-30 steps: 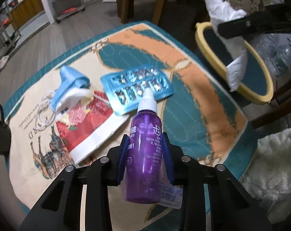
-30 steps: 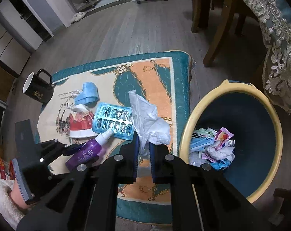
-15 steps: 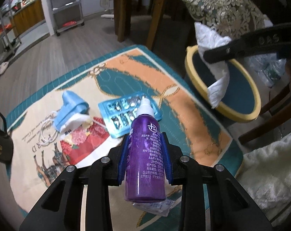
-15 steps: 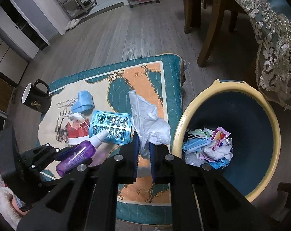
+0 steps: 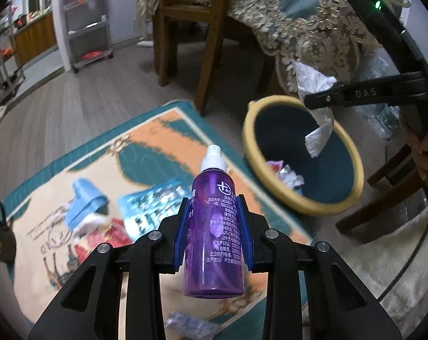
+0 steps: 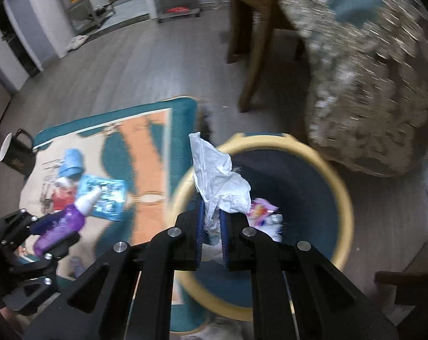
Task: Collect trash
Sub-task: 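Drop the tissue into the bin with the right gripper while the left drops the purple bottle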
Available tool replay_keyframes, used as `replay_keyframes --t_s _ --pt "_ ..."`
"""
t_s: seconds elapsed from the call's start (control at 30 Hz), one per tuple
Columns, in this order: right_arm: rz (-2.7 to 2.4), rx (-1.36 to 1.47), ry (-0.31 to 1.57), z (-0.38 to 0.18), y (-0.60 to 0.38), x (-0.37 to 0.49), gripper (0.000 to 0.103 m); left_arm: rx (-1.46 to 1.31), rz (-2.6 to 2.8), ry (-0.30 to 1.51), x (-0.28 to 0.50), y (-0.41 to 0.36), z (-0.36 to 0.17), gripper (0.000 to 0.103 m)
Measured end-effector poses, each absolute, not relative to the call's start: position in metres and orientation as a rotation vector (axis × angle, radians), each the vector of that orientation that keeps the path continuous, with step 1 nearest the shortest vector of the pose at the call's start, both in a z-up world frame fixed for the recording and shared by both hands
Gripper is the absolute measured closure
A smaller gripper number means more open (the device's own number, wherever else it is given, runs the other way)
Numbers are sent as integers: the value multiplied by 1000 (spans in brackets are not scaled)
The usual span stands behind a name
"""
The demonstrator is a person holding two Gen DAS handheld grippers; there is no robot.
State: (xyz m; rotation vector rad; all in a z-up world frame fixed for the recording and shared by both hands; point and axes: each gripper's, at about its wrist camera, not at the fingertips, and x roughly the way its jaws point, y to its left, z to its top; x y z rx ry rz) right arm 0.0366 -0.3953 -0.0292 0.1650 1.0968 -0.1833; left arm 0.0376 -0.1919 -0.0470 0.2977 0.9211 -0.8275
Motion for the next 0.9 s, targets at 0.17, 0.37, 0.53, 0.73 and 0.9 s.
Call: replay_keyframes --t_s 0.17,0.37,0.53,0.73,0.9 --pt "-248 143 1124 -36 -431 27 93 303 -887 886 33 -227 -37 69" --pt "-261 128 1190 -56 -460 17 93 303 -962 881 30 -269 -34 69" --pt "-264 112 1209 -64 -471 11 93 310 -1007 884 28 -302 -36 69" --pt "-305 132 1221 -68 -480 11 83 329 -976 882 28 -316 -40 21" --pt "-303 114 1214 -65 -476 13 66 310 -963 876 29 -303 -40 21"
